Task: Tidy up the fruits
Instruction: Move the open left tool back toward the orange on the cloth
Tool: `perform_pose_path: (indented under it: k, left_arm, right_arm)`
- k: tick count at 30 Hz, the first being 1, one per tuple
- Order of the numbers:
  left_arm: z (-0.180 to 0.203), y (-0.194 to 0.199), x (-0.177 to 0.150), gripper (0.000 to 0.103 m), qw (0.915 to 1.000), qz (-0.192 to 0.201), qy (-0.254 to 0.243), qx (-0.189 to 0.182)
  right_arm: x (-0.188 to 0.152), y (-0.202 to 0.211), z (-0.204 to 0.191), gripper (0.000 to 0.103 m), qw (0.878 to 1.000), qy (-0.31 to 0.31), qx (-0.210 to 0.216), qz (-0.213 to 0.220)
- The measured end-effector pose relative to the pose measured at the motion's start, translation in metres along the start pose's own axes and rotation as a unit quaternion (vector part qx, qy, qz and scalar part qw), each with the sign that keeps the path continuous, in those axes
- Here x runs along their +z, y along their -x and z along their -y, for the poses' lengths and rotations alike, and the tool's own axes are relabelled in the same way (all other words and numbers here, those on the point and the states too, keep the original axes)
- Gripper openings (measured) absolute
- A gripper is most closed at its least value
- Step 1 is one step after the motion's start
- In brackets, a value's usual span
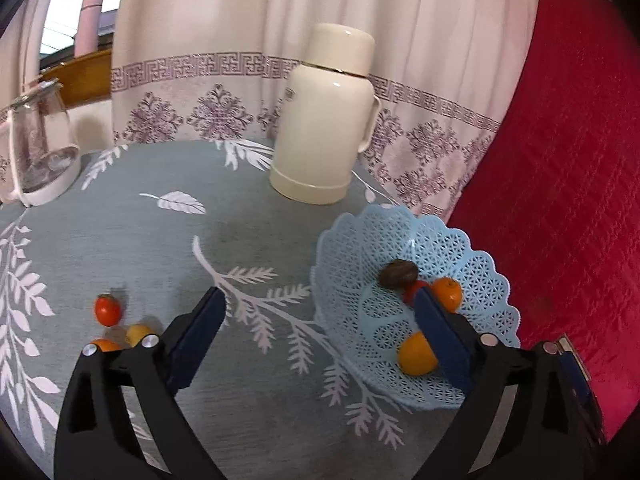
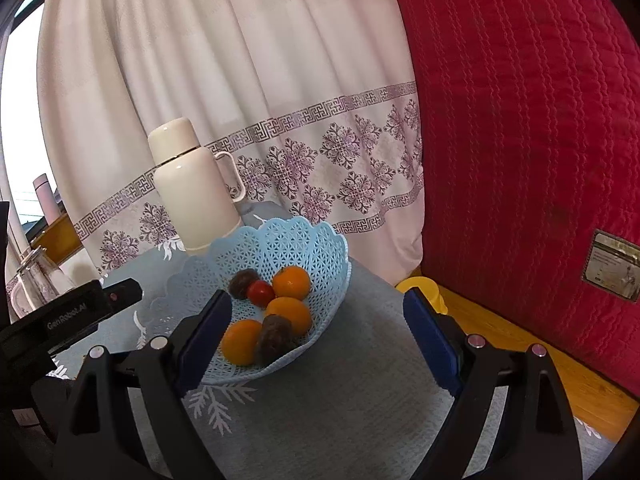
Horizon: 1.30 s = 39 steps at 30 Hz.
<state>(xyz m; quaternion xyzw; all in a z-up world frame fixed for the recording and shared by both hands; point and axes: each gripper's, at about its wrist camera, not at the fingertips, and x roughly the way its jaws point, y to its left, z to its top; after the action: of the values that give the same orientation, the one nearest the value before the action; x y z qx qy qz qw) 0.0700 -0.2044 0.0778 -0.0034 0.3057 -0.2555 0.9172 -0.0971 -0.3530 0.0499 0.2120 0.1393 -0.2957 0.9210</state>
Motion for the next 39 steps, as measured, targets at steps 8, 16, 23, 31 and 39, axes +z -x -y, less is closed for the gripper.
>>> perform_pose_path:
  k: [8,16,23,31,39]
  left_arm:
    - [-0.020,0.020,0.004,0.100,0.9989,0.023,0.000,0.041]
    - [-0.055,0.039,0.006,0.100,0.9962,0.033,0.025,0.077]
    - [-0.092,0.055,0.005,0.100,0.9921,0.037,0.051,0.108]
    - [-0.132,0.069,0.002,0.100,0.9862,0.036,0.078,0.141]
    - [-0.156,0.056,-0.012,0.100,0.9834,-0.001,0.104,0.149]
  right_arm:
    - [0.000,0.003,-0.005,0.090,1.000,0.003,0.030,0.007]
    - [-0.002,0.002,-0.007,0.090,0.999,0.008,0.038,0.001]
    - [-0.003,0.003,-0.010,0.090,0.999,0.013,0.041,0.002]
    - [-0.003,0.005,-0.012,0.090,0.999,0.020,0.049,0.001]
    - [-0.005,0.004,-0.013,0.090,0.998,0.025,0.052,-0.004]
